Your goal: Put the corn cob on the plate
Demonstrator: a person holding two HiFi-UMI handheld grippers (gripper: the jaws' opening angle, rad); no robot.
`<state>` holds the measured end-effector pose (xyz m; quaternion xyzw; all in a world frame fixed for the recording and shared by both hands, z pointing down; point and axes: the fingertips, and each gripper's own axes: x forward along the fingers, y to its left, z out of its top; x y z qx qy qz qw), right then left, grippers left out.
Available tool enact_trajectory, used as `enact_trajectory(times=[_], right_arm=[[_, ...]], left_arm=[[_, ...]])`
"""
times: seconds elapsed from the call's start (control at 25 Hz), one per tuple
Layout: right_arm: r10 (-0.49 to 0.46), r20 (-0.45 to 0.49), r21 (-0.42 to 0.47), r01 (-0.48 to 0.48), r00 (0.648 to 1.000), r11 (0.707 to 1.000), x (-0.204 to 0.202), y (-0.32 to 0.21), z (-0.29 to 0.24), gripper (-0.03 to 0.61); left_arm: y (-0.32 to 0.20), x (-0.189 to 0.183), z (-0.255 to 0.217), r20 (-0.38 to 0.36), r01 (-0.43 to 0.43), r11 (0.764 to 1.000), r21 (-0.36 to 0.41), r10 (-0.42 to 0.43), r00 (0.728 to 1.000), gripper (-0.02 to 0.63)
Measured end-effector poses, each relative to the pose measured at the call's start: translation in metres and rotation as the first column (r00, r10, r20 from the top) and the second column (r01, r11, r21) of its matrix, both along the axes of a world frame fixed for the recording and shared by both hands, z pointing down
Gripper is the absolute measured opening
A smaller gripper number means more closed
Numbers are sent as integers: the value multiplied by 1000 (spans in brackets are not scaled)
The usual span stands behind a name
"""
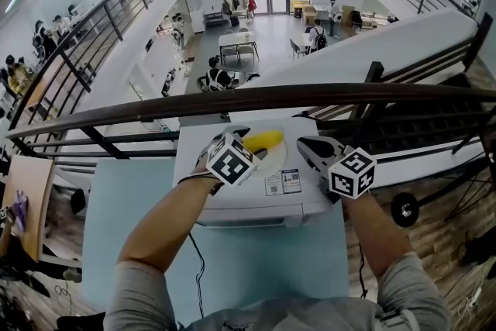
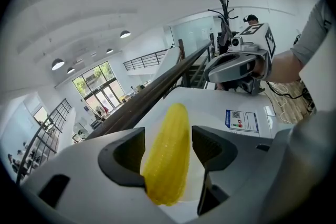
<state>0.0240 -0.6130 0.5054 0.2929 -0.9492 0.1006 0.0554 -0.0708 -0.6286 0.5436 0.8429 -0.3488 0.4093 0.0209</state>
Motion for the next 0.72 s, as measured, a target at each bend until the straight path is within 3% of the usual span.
enact_trajectory(times=[0.72], right_arm=[[7,6,16,-8,1000,1000,3,7,-16,9]], left_arm=[[2,-5,-37,-88,56,994,92,-48,995,302]])
